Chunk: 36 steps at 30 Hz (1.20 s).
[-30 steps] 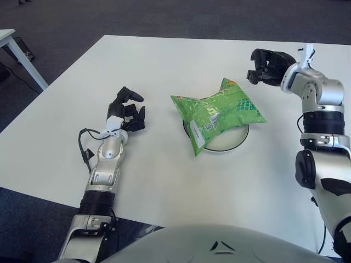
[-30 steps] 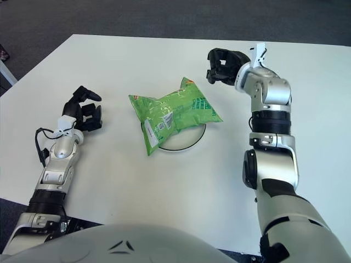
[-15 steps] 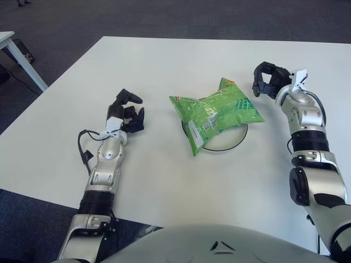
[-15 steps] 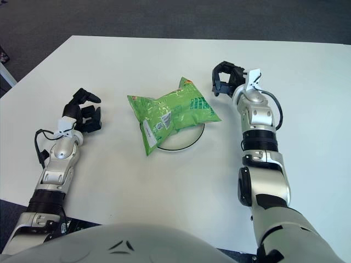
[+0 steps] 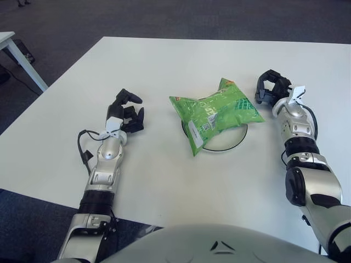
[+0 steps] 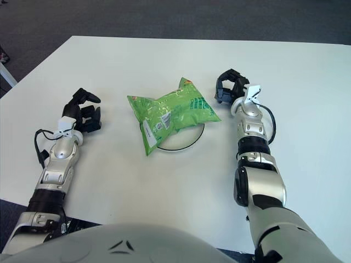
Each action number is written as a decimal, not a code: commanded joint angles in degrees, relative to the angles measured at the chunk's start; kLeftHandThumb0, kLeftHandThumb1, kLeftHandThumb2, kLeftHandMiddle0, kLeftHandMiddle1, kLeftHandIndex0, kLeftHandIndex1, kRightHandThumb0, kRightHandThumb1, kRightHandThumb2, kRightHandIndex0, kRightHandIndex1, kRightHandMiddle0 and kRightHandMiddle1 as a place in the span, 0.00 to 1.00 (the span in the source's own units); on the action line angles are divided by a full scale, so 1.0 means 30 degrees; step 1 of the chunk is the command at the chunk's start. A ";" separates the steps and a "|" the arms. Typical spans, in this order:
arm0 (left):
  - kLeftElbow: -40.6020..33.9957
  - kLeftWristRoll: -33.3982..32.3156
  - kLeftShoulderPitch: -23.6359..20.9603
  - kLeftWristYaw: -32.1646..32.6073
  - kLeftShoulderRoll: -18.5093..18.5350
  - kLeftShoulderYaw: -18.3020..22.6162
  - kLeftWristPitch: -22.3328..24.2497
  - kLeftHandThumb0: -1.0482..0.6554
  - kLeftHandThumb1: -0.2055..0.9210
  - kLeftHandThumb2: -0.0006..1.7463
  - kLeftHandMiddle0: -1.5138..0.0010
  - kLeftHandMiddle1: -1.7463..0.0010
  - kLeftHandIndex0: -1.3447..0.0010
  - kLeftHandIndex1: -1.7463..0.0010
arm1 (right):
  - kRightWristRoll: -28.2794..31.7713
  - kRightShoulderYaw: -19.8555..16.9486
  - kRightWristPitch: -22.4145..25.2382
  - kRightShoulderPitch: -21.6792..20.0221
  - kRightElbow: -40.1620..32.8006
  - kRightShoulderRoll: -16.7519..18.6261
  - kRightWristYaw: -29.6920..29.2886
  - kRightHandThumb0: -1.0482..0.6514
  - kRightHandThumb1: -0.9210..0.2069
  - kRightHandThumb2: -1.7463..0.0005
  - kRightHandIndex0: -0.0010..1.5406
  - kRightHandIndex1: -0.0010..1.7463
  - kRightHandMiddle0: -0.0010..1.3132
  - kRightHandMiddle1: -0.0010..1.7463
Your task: Put the snack into the plate.
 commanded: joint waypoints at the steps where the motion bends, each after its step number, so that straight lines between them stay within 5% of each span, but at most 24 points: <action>1: 0.2772 0.0224 0.2505 0.0173 -0.1210 -0.0372 -0.0345 0.36 0.60 0.64 0.24 0.00 0.63 0.00 | -0.0386 0.0021 -0.2062 -0.0216 0.1354 0.0328 -0.0186 0.32 0.57 0.21 0.84 1.00 0.50 1.00; 13: 0.3459 0.0253 0.2103 0.0260 -0.1168 -0.0192 -0.0710 0.36 0.60 0.64 0.24 0.00 0.64 0.00 | -0.0609 -0.0011 -0.5478 0.0011 0.3517 0.0905 -0.0662 0.31 0.62 0.18 0.85 1.00 0.53 1.00; 36: 0.3829 -0.0044 0.1907 -0.0065 -0.1008 0.0072 -0.0949 0.36 0.59 0.65 0.23 0.00 0.63 0.00 | -0.1790 0.0793 -0.3958 0.0062 0.5986 0.1754 -0.3638 0.33 0.54 0.24 0.84 1.00 0.47 1.00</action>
